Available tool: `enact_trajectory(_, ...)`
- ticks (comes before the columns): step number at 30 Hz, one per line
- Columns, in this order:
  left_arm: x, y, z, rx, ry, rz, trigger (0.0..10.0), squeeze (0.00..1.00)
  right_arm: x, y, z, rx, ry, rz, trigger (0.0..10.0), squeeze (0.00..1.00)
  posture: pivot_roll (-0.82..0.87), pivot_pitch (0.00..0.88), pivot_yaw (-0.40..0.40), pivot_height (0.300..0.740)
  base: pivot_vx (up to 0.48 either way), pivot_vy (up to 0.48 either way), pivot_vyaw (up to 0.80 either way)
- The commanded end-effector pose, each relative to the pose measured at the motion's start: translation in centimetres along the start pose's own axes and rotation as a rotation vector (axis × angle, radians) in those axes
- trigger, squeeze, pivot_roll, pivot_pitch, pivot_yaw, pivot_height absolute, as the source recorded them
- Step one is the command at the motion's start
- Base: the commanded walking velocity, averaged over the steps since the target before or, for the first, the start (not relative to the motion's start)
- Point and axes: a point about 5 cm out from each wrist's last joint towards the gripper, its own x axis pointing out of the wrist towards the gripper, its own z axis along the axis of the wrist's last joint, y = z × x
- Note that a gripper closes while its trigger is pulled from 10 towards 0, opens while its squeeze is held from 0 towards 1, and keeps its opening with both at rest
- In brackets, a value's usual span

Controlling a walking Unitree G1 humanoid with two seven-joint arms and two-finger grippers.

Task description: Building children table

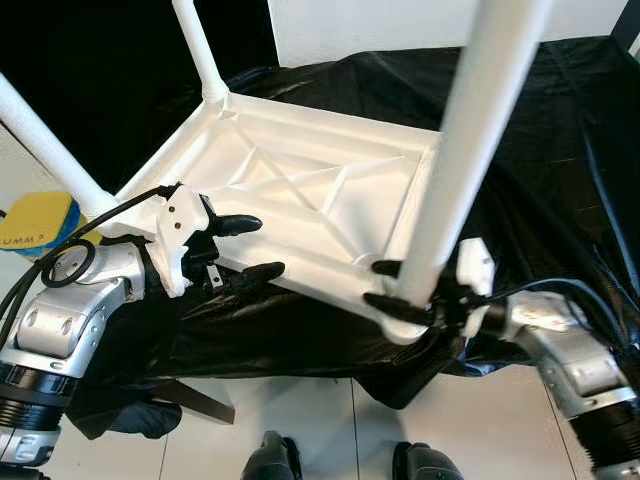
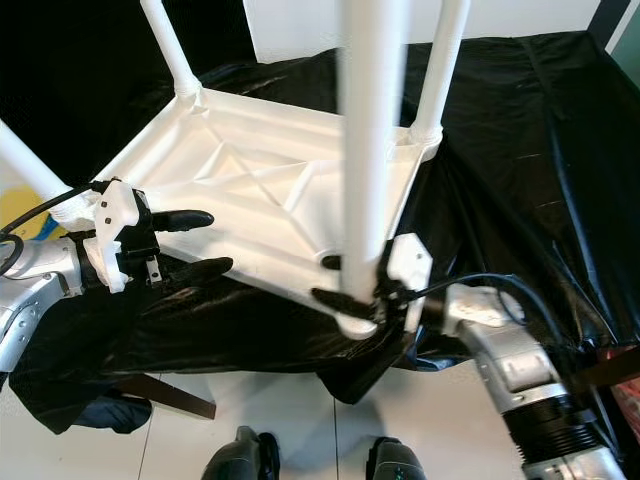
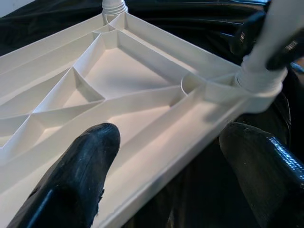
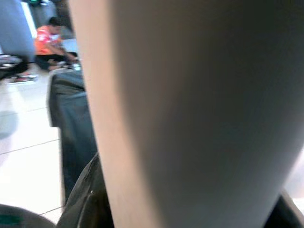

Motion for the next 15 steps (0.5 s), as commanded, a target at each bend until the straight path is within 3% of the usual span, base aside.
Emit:
enact_trajectory(1, -0.2, -0.1, -0.2, 0.000, 0.019, -0.038, 10.0, 0.00, -2.6, -0.8, -3.0, 0.059, 0.178, -0.104, 0.7, 0.00, -0.01, 0.172, 0.106, 0.740, 0.000, 0.000, 0.00)
enact_trajectory(2, -0.2, -0.1, -0.3, -0.002, 0.018, -0.039, 10.0, 0.00, -2.7, -0.9, -2.9, 0.052, 0.179, -0.114, 3.6, 0.00, -0.02, 0.172, 0.109, 0.740, 0.000, 0.000, 0.00)
enact_trajectory(3, -0.2, -0.1, -0.3, -0.002, 0.018, -0.039, 10.0, 0.00, -2.7, -0.9, -2.9, 0.052, 0.179, -0.114, 3.6, 0.00, -0.02, 0.172, 0.109, 0.740, 0.000, 0.000, 0.00)
enact_trajectory(4, 0.0, -0.1, -0.3, -0.001, 0.018, -0.040, 10.0, 0.00, -2.0, -0.7, -2.6, 0.054, 0.155, -0.111, 10.0, 0.00, -0.02, 0.171, 0.109, 0.740, 0.000, 0.000, 0.00)
enact_trajectory(8, 0.1, 0.0, -0.3, 0.002, 0.016, -0.042, 10.0, 0.00, -1.1, -0.3, -2.1, 0.062, 0.117, -0.099, 10.0, 0.00, -0.02, 0.169, 0.109, 0.740, 0.000, 0.000, 0.00)
enact_trajectory(9, 0.2, 0.0, -0.2, 0.001, 0.013, -0.044, 10.0, 0.00, -0.3, 0.1, -1.5, 0.062, 0.080, -0.090, 10.0, 0.85, -0.02, 0.168, 0.109, 0.740, 0.000, 0.000, 0.00)
enact_trajectory(10, 0.3, 0.0, -0.2, 0.004, 0.013, -0.043, 10.0, 0.00, 0.4, 0.5, -1.1, 0.072, 0.047, -0.086, 10.0, 1.00, -0.02, 0.168, 0.105, 0.740, 0.000, 0.000, 0.00)
enact_trajectory(15, 0.3, 0.0, -0.3, 0.003, 0.013, -0.037, 10.0, 0.00, 0.7, 0.8, -0.3, 0.050, -0.001, -0.127, 10.0, 1.00, -0.02, 0.166, 0.100, 0.740, 0.000, 0.000, 0.00)
